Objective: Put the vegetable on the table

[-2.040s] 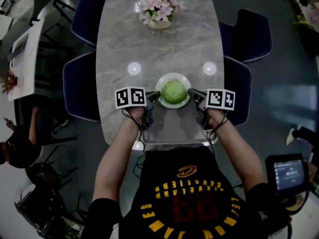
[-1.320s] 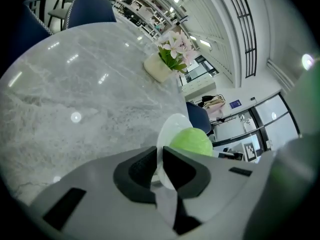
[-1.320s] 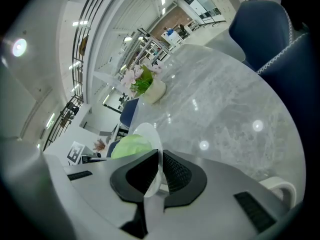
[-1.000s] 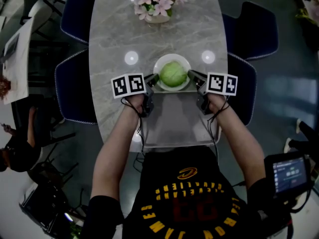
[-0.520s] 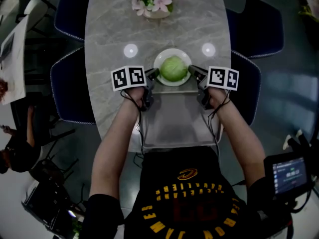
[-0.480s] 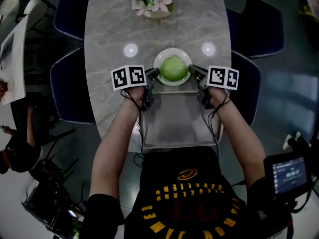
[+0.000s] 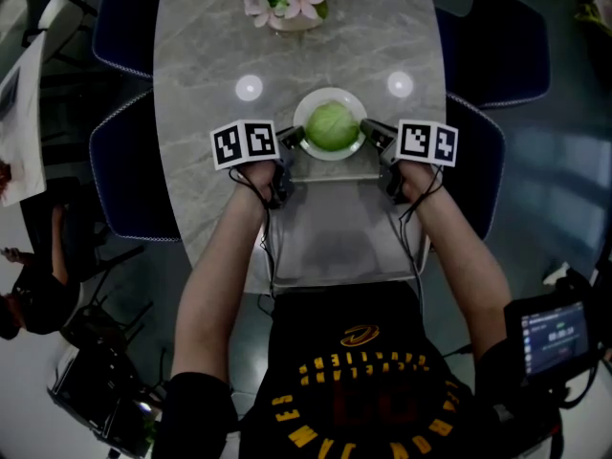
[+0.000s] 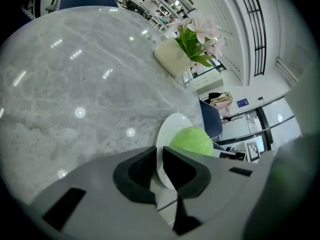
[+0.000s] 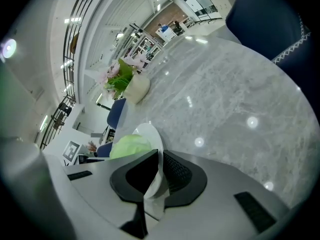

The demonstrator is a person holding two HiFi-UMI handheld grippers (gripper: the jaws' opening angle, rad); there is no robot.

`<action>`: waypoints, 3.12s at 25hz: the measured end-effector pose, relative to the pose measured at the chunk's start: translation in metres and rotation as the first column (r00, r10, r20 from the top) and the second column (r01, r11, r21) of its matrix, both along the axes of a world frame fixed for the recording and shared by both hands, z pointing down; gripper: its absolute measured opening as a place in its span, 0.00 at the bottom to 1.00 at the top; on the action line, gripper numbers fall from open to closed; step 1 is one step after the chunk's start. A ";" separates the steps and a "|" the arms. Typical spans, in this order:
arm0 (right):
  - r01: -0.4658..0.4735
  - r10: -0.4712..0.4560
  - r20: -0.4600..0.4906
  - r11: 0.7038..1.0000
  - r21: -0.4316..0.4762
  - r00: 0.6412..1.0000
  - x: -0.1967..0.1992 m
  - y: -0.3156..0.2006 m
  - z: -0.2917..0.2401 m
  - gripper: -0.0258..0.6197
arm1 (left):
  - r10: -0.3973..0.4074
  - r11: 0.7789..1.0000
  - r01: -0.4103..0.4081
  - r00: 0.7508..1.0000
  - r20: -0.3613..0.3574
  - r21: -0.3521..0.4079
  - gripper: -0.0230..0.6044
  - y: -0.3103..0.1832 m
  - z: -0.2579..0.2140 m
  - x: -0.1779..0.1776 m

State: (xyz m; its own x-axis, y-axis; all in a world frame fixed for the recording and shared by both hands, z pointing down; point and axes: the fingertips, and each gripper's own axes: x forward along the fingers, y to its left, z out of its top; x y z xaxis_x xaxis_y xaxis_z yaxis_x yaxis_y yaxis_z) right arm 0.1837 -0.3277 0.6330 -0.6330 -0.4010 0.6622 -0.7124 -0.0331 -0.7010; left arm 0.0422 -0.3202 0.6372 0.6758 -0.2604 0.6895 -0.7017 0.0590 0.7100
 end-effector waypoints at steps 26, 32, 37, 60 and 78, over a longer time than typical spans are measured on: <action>0.039 -0.029 -0.111 0.996 0.084 0.993 0.018 -0.009 0.003 0.10 | -0.024 0.994 0.006 0.984 0.174 0.105 0.10 -0.010 0.001 -0.013; 0.109 -0.080 -0.139 0.969 0.220 0.987 0.009 -0.007 -0.018 0.10 | -0.024 0.977 -0.018 0.981 0.195 0.211 0.10 -0.007 -0.015 -0.006; 0.137 -0.092 -0.160 0.947 0.292 0.983 0.000 0.022 -0.056 0.10 | -0.003 0.960 -0.059 0.975 0.221 0.275 0.10 0.025 -0.046 -0.001; 0.243 -0.124 -0.252 0.817 0.523 0.960 -0.019 0.146 -0.163 0.10 | 0.098 0.782 -0.256 0.951 0.293 0.568 0.10 0.161 -0.164 0.045; 0.253 -0.098 -0.252 0.658 0.709 0.963 -0.036 0.171 -0.243 0.10 | 0.078 0.597 -0.278 0.954 0.290 0.752 0.10 0.178 -0.246 0.062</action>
State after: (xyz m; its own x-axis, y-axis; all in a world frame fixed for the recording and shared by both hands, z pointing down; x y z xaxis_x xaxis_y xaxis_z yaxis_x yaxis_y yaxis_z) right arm 0.1479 -0.1572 0.3897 -0.6468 -0.6961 0.3114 -0.7618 0.5712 -0.3056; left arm 0.1037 -0.1426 0.3910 0.6381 -0.6530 0.4079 -0.7668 -0.5866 0.2605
